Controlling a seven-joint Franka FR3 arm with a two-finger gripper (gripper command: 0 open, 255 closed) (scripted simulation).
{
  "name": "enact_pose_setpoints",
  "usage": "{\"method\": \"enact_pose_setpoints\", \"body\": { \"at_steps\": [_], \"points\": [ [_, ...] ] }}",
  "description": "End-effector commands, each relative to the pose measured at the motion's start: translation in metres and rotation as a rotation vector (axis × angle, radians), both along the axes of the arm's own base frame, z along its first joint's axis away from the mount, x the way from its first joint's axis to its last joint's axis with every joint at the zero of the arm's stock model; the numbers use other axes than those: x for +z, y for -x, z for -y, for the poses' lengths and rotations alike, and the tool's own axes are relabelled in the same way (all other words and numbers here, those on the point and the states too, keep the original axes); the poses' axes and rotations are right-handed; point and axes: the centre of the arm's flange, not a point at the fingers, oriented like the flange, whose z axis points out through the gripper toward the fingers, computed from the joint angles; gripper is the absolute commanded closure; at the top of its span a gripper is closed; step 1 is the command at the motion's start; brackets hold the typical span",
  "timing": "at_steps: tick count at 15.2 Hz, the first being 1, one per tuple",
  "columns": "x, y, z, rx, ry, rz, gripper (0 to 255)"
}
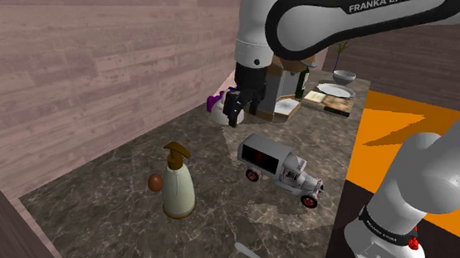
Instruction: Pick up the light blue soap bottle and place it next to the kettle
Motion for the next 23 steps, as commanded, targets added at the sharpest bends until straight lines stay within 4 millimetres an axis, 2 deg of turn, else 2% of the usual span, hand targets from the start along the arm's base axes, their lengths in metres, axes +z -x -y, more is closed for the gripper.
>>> {"method": "enact_pose_setpoints", "body": {
  "at_steps": [1, 13, 14, 21, 23],
  "points": [
    [-0.007, -0.012, -0.021, -0.004, -0.007, 0.000, 0],
    [-0.048, -0.083, -0.152, -0.019, -0.039, -0.003, 0],
    [-0.050, -0.086, -0.158, -0.020, -0.041, -0.003, 0],
    [-0.086, -0.089, -0.159, -0.020, -0.041, -0.003, 0],
    [-0.090, -0.089, -0.159, -0.020, -0.041, -0.003, 0]
  ]
}}
